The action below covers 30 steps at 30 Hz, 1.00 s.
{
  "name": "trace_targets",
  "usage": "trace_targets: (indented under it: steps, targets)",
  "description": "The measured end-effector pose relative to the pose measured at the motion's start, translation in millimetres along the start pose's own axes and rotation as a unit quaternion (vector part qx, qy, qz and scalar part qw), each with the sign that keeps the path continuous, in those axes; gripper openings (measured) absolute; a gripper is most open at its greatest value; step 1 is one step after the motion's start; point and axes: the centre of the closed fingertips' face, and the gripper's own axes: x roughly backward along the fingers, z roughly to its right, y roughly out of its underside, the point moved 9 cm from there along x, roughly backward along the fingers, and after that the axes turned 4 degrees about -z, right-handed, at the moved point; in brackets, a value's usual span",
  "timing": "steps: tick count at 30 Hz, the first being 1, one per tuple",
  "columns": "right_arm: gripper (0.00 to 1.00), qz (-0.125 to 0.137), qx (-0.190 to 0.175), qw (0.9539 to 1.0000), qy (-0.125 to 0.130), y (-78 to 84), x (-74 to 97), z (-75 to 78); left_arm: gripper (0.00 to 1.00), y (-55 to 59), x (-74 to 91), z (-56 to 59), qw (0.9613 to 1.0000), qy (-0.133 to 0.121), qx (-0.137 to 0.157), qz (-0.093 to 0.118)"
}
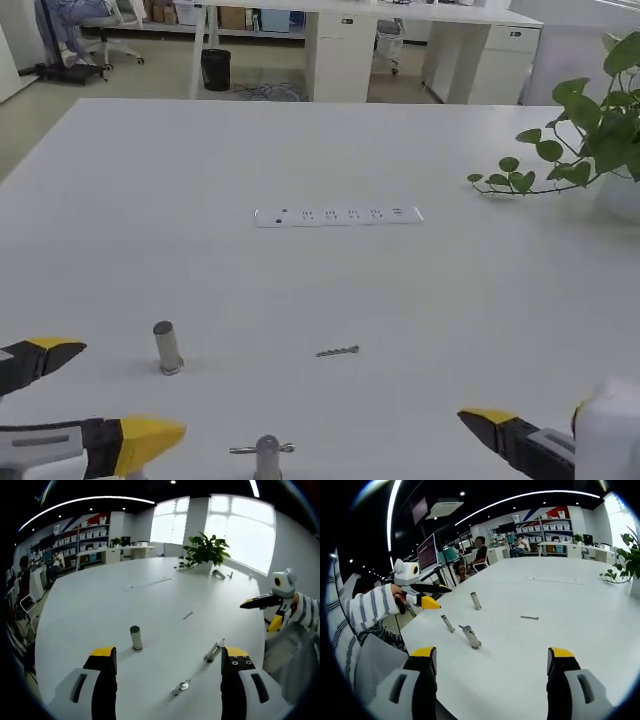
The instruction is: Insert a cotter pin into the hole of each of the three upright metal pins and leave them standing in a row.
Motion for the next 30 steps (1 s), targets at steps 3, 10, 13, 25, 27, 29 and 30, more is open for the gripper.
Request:
trace_targets:
  steps: [3, 10, 13, 25, 27, 29, 30]
  targets:
    - [0.90, -0.002, 0.000, 1.0000, 0.000, 0.6, 0.0, -0.1, 0.81, -3.7, -7.7, -8.7, 0.9999, -0.009, 0.008, -0.002]
    - [0.89, -0.002, -0.001, 1.0000, -0.001, -2.0, -0.4, 0.8, 0.75, -10.4, -25.4, -27.7, 0.9999, -0.011, 0.008, -0.011]
    - [0.89, -0.003, 0.000, 1.0000, -0.001, -3.8, -1.7, 1.0, 0.73, -12.5, -31.9, -35.4, 0.9998, -0.011, -0.004, -0.019]
    - [0.89, -0.013, 0.001, 0.9999, -0.005, 0.3, -3.8, -2.9, 0.54, -11.1, -59.2, -48.5, 0.9985, -0.005, -0.035, -0.042]
    - [0.88, -0.015, 0.000, 0.9999, -0.004, 1.0, -3.6, -2.3, 0.51, -10.3, -64.0, -50.2, 0.9983, -0.005, -0.036, -0.045]
    - [0.88, -0.016, 0.000, 0.9999, -0.003, 1.5, -3.4, -1.9, 0.49, -9.2, -68.1, -51.3, 0.9979, -0.005, -0.040, -0.049]
    - [0.88, -0.018, -0.001, 0.9998, -0.003, 2.1, -3.3, -1.5, 0.48, -8.3, -70.4, -52.0, 0.9977, -0.004, -0.042, -0.053]
